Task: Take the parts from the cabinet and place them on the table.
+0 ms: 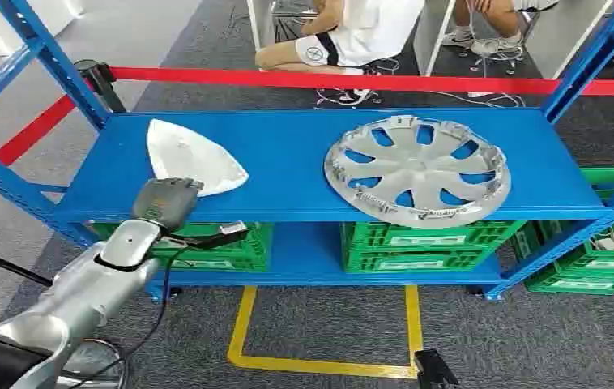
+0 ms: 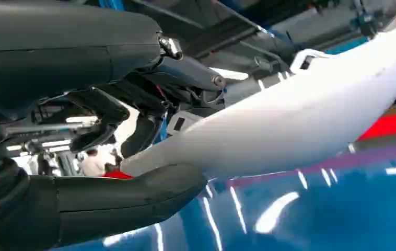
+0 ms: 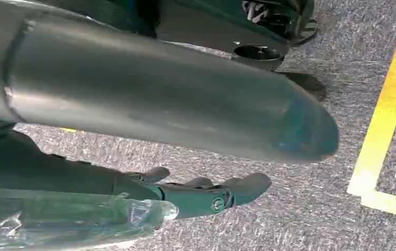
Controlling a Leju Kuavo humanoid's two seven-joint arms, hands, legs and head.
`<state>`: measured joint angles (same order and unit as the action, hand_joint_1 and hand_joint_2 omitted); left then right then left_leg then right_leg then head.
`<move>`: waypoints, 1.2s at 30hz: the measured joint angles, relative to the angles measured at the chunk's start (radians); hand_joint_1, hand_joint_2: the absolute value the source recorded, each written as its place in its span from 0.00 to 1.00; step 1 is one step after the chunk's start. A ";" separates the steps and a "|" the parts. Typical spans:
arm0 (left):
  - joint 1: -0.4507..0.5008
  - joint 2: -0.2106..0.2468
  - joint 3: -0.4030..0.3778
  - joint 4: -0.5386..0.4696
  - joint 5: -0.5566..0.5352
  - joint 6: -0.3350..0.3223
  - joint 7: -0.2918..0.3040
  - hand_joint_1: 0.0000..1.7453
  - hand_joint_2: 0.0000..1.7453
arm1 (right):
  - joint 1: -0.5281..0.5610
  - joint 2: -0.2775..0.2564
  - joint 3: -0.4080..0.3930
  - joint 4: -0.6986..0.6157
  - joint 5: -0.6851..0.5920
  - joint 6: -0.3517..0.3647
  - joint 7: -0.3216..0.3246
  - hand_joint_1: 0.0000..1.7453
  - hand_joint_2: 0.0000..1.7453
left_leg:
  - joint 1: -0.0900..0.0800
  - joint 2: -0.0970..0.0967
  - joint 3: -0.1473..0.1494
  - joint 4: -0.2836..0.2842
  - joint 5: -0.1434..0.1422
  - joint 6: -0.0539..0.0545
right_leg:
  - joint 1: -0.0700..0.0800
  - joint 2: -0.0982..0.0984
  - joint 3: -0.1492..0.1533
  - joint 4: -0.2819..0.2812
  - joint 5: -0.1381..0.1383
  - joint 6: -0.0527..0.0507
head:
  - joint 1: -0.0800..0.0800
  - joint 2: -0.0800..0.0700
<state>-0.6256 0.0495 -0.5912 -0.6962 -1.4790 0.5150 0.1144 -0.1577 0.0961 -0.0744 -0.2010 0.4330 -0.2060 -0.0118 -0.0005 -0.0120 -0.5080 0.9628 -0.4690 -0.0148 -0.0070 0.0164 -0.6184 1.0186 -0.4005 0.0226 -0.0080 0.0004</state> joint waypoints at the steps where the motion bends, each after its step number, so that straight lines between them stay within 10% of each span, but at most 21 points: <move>1: -0.011 0.003 -0.009 0.000 0.000 0.000 0.001 0.97 1.00 | 0.000 0.000 -0.002 0.000 0.002 0.000 0.000 0.00 0.00 | 0.000 0.000 0.000 0.000 0.000 0.000 | 0.000 0.000 0.000 0.000 0.000 0.000 | 0.000 0.000; 36: -0.077 0.026 -0.135 -0.035 0.000 -0.009 -0.040 0.96 1.00 | 0.001 0.002 -0.055 0.000 0.021 -0.001 -0.012 0.00 0.00 | 0.000 0.000 0.000 0.000 0.000 0.000 | -0.001 0.000 0.000 0.000 0.000 0.000 | 0.000 0.000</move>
<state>-0.7030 0.0751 -0.7259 -0.7309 -1.4786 0.5062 0.0748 -0.1567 0.0980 -0.1293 -0.2010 0.4536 -0.2068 -0.0240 -0.0007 -0.0120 -0.5081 0.9629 -0.4690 -0.0147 -0.0076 0.0165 -0.6185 1.0185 -0.4003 0.0225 -0.0080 0.0004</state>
